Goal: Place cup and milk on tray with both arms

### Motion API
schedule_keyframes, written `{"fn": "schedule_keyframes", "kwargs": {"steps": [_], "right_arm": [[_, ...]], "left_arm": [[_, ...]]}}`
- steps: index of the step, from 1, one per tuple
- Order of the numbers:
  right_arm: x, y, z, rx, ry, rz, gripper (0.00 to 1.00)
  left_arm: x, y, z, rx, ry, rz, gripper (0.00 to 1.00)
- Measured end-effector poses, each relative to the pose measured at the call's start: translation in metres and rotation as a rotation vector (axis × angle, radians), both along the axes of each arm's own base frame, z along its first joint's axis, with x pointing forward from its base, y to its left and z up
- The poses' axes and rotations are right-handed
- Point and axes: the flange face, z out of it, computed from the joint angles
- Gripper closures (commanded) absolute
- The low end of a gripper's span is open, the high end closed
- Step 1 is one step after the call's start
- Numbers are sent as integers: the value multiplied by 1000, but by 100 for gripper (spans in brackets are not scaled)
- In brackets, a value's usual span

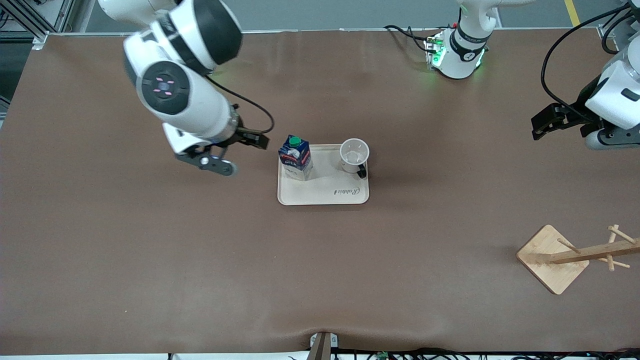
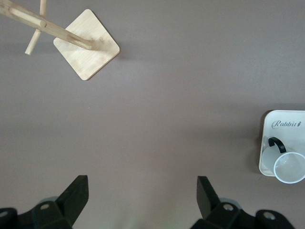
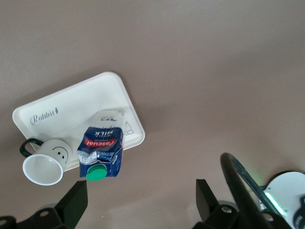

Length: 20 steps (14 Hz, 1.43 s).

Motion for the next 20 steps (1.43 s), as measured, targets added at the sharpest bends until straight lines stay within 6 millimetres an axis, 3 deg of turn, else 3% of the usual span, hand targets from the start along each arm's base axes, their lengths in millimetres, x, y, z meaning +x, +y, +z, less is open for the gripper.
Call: {"fn": "schedule_keyframes", "kwargs": {"steps": [3, 5, 7, 9, 11, 13, 15, 17, 20], "right_arm": [[36, -90, 29, 18, -51, 93, 0], [43, -139, 54, -21, -115, 156, 0], [33, -161, 82, -60, -204, 165, 0], [18, -189, 92, -55, -284, 210, 0], [3, -238, 92, -49, -291, 286, 0], [-2, -295, 90, -45, -282, 318, 0], [-4, -339, 85, -28, -272, 311, 0], [-5, -363, 83, -2, -277, 322, 0], [-5, -358, 88, 6, -293, 337, 0]], "left_arm": [[0, 0, -1, 0, 2, -9, 0], [0, 0, -1, 0, 3, -11, 0], [0, 0, -1, 0, 3, -11, 0], [0, 0, -1, 0, 3, -11, 0], [0, 0, -1, 0, 3, -11, 0], [0, 0, -1, 0, 3, -11, 0], [0, 0, -1, 0, 3, -11, 0], [0, 0, -1, 0, 3, -11, 0], [0, 0, -1, 0, 3, -11, 0]]}}
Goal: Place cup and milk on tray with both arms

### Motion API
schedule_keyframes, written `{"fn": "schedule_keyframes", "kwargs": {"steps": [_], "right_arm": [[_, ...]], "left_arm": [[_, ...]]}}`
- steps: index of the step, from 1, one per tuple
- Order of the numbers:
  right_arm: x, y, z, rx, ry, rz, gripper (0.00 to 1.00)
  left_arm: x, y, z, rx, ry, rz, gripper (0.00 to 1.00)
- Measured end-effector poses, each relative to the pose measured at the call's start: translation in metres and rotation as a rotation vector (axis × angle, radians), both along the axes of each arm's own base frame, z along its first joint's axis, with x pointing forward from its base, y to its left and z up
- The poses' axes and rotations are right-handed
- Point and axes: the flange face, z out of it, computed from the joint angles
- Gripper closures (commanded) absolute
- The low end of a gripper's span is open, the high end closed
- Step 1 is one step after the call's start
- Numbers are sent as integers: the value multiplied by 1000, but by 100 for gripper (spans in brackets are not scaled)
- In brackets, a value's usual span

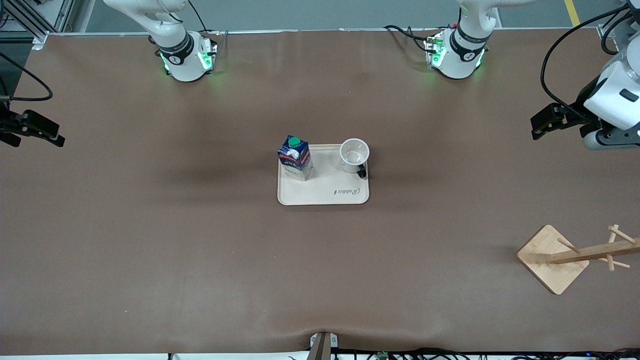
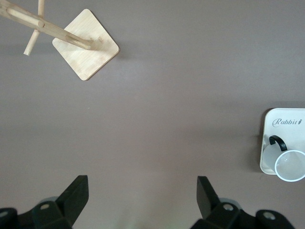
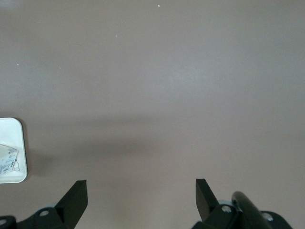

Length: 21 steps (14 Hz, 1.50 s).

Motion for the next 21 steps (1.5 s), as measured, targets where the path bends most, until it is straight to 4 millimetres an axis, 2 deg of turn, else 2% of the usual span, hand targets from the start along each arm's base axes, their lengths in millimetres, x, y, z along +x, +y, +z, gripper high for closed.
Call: {"fn": "schedule_keyframes", "kwargs": {"steps": [3, 14, 21], "right_arm": [[0, 6, 0, 2, 7, 11, 0], [0, 7, 0, 2, 1, 12, 0], [11, 5, 1, -4, -70, 8, 0]], "left_arm": [[0, -2, 0, 0, 0, -3, 0], [-1, -9, 0, 0, 0, -16, 0], [-3, -9, -2, 2, 19, -30, 0]]}}
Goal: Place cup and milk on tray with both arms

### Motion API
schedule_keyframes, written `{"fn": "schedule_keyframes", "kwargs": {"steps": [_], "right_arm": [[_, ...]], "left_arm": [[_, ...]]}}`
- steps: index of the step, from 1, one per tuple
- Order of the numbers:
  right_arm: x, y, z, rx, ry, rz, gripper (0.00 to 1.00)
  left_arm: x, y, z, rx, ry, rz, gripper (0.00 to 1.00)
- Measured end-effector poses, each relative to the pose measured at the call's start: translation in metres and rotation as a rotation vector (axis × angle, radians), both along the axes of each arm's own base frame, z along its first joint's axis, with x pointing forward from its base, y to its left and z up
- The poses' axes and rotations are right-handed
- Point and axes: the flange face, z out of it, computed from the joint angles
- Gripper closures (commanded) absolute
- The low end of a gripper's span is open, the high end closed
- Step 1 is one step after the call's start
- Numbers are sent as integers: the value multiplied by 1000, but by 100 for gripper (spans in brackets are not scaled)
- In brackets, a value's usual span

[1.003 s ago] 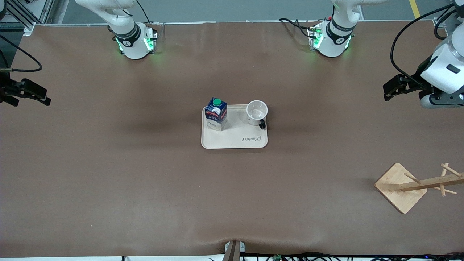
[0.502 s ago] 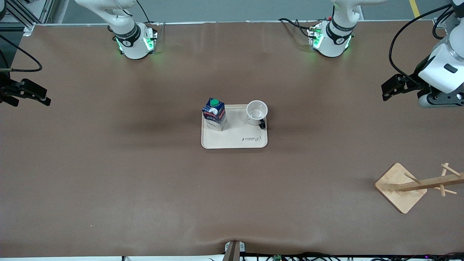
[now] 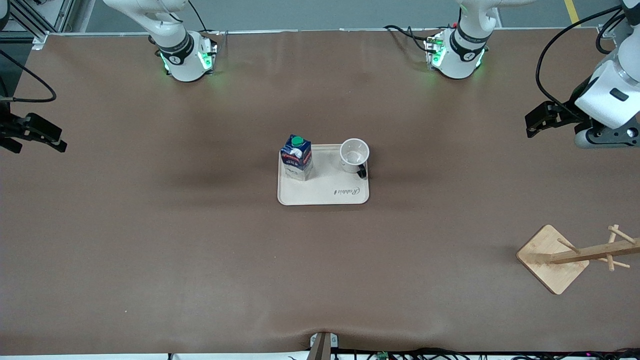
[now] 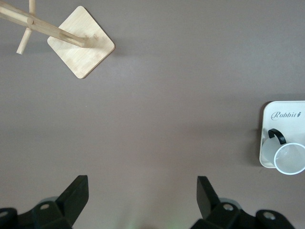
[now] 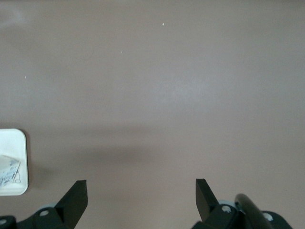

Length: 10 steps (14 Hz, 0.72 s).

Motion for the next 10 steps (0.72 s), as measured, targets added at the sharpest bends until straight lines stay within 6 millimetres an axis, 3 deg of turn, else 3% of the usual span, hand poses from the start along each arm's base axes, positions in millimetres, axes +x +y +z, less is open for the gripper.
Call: {"fn": "schedule_keyframes", "kwargs": {"steps": [10], "right_arm": [[13, -6, -12, -3, -24, -10, 0]], "left_arm": [[0, 3, -1, 16, 0, -3, 0]]}}
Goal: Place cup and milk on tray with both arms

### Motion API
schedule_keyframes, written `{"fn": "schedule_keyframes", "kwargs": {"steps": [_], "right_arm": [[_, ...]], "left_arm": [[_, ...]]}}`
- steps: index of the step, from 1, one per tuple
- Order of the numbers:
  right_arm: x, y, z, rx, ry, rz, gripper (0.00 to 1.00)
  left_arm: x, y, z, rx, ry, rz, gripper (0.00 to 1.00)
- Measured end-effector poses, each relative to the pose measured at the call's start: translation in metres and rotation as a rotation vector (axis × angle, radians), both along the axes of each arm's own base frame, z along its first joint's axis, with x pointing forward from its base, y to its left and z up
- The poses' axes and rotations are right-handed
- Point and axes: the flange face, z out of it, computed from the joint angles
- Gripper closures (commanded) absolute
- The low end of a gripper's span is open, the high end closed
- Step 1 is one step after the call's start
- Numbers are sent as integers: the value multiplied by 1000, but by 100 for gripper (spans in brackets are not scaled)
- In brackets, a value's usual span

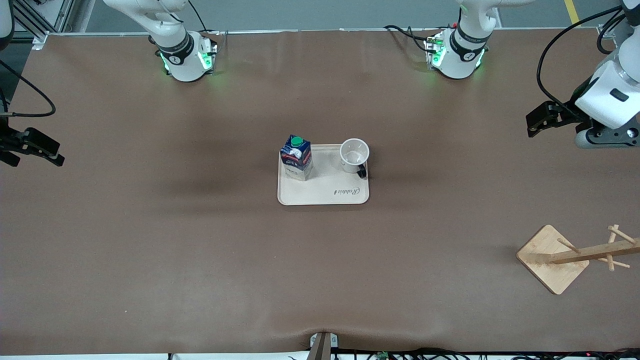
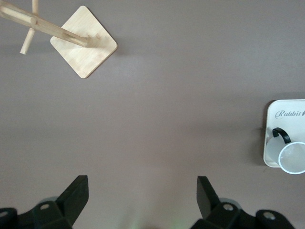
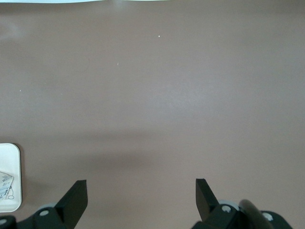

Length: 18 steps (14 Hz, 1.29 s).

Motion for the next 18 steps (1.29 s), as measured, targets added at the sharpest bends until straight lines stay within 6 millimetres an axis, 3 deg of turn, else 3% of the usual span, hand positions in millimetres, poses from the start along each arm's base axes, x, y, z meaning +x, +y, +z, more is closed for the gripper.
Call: {"fn": "schedule_keyframes", "kwargs": {"steps": [18], "right_arm": [[-12, 3, 9, 7, 66, 5, 0]], "left_arm": [[0, -2, 0, 3, 0, -6, 0]]}}
